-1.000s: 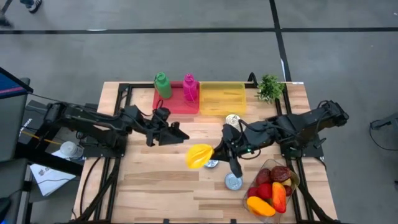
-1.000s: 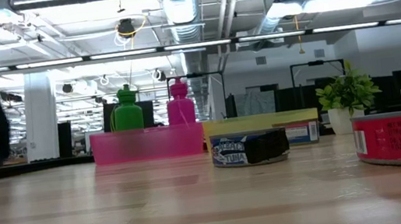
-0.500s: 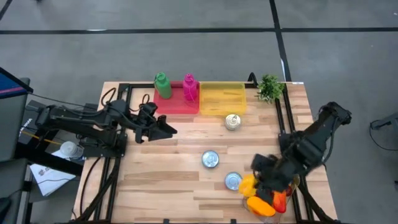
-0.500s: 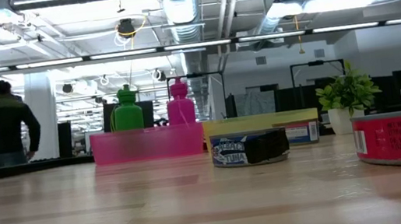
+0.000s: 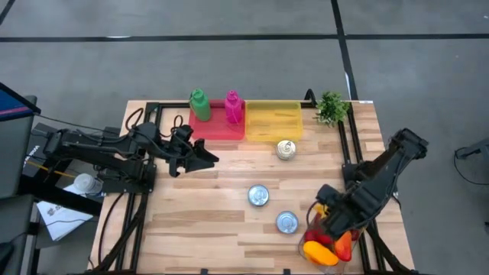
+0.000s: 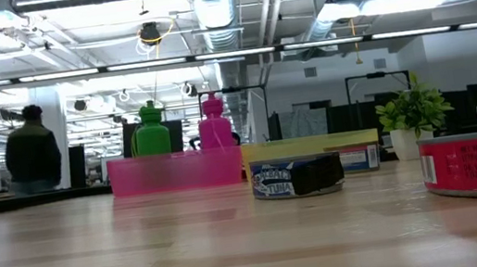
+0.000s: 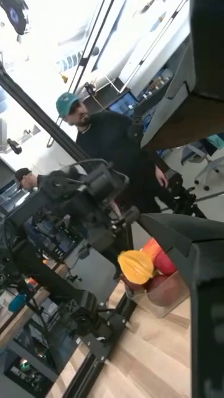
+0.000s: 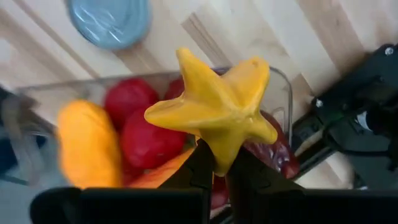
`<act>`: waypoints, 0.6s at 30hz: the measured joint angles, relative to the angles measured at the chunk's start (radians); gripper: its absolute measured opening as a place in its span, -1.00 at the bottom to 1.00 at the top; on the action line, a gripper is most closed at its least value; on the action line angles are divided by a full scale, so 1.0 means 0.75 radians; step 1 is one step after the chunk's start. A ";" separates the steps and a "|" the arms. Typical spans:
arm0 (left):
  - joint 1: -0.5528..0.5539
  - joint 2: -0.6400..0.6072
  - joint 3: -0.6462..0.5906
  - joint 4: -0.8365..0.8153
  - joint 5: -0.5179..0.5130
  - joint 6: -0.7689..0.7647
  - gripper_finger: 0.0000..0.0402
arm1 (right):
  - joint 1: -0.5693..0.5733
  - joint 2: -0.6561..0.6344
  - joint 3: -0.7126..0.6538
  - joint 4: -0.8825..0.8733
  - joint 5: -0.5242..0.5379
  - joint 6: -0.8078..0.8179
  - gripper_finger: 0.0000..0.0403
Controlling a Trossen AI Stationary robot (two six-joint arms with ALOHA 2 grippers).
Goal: Pick & Place Food Item
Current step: Put the starfruit into the transparent bin
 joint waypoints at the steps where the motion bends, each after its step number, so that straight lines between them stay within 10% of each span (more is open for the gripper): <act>1: 0.000 0.000 0.000 0.001 0.000 0.000 -0.18 | 0.005 0.006 -0.020 0.004 -0.006 -0.001 -0.90; 18: 0.000 0.000 0.000 0.001 0.000 0.000 -0.19 | 0.082 0.000 -0.090 0.129 0.020 0.036 -0.89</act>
